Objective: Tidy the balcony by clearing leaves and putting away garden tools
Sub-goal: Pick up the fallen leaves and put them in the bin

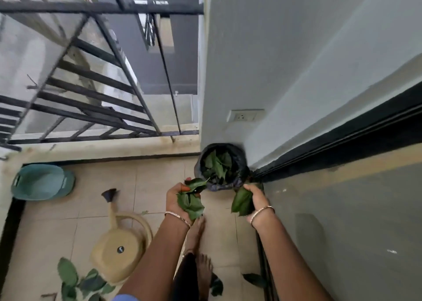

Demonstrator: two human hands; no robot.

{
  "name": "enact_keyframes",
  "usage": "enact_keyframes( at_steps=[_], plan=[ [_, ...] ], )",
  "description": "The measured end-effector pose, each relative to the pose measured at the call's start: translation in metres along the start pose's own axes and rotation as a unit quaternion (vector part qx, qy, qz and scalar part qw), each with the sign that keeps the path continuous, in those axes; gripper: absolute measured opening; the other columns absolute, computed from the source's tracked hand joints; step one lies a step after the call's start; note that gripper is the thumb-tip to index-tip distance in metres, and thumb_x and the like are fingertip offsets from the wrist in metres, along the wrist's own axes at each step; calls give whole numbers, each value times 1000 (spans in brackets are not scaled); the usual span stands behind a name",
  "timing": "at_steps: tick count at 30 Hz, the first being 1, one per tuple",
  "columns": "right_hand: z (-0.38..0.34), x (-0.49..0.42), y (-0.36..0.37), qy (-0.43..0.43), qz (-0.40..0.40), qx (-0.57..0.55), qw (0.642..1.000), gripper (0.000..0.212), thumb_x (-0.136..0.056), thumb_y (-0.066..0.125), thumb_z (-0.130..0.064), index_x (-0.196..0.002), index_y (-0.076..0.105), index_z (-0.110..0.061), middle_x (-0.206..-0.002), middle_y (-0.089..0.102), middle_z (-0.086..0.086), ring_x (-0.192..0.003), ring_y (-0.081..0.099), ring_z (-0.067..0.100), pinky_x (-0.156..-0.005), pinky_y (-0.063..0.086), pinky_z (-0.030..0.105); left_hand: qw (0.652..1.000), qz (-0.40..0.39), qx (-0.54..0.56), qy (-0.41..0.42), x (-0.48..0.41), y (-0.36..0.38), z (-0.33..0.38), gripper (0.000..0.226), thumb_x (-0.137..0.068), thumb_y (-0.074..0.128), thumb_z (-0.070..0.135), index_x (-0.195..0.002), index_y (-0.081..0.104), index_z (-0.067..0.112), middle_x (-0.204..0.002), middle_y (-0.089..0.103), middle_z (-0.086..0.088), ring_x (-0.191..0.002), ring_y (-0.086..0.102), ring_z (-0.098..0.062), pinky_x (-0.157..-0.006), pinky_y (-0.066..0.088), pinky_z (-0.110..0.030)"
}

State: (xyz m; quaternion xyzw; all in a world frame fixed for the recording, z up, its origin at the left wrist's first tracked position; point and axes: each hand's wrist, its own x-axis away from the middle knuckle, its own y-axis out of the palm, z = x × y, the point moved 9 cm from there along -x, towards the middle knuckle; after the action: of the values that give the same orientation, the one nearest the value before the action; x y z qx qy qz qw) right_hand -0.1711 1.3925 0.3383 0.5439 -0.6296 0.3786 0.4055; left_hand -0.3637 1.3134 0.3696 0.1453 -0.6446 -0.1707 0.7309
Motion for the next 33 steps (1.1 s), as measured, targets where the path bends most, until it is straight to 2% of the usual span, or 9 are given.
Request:
enact_keyframes(
  at_steps=[2,5,11,15,19,22,25,29,33],
  plan=[
    [2,-47,4,10,10,11,1000,56,-47,83,-34,-94,66,-8,-95,66,16,-74,62,28,-62,51,32,1000,20,-11,1,-42,-5,-4,21,-62,39,3,-70,56,11,-81,57,-7,-89,55,-29,-46,48,-15],
    [-1,-110,16,4,39,-3,999,56,-63,84,-25,-110,61,-4,-107,67,17,-82,66,29,-66,56,37,998,48,-39,-1,-96,-9,-8,20,-62,41,3,-73,55,12,-73,58,-3,-82,53,-26,-46,47,-15],
    [-8,-215,63,-1,27,29,999,72,-66,86,-24,-126,52,-3,-117,64,15,-97,67,30,-80,58,45,993,65,-101,-11,-183,7,-16,33,-80,30,0,-62,56,9,-56,60,-4,-52,60,-22,-42,49,-19],
    [-1,-250,77,21,12,36,999,39,-81,76,-27,-109,58,-9,-113,60,13,-109,59,29,-82,52,39,985,82,-154,-11,-241,14,-20,26,-79,33,4,-72,57,13,-71,63,-10,-59,61,-28,-52,56,-31],
    [16,-266,48,39,54,-2,998,15,-92,61,-13,-105,58,-6,-85,54,7,-84,56,23,-77,50,37,973,117,-198,6,-294,18,-25,33,-64,55,6,-95,66,10,-94,71,-15,-77,67,-32,-57,58,-37],
    [42,-263,20,63,83,-29,994,15,-93,57,-11,-107,59,-5,-84,56,7,-68,55,18,-68,48,32,964,141,-221,42,-319,28,-26,22,-75,64,5,-97,69,6,-80,72,-14,-66,68,-29,-51,57,-37],
    [72,-254,-3,89,101,-51,990,10,-94,57,-12,-101,60,-7,-83,59,7,-68,57,19,-64,47,31,961,93,-252,60,-343,39,-28,38,-82,71,15,-119,66,10,-105,73,-14,-92,71,-31,-78,58,-51],
    [100,-238,-19,116,115,-76,984,5,-93,57,-11,-92,61,-9,-84,60,8,-69,59,20,-62,47,30,919,69,-375,100,-346,41,-23,48,-91,67,27,-136,52,23,-108,66,4,-88,62,-7,-85,51,-32],
    [109,-226,-15,118,117,-84,983,5,-94,57,-10,-94,61,-8,-84,61,9,-69,58,21,-63,48,31,877,91,-439,171,-334,24,-8,40,-97,58,17,-136,53,15,-130,60,-5,-105,58,-16,-98,47,-32]
  ],
)
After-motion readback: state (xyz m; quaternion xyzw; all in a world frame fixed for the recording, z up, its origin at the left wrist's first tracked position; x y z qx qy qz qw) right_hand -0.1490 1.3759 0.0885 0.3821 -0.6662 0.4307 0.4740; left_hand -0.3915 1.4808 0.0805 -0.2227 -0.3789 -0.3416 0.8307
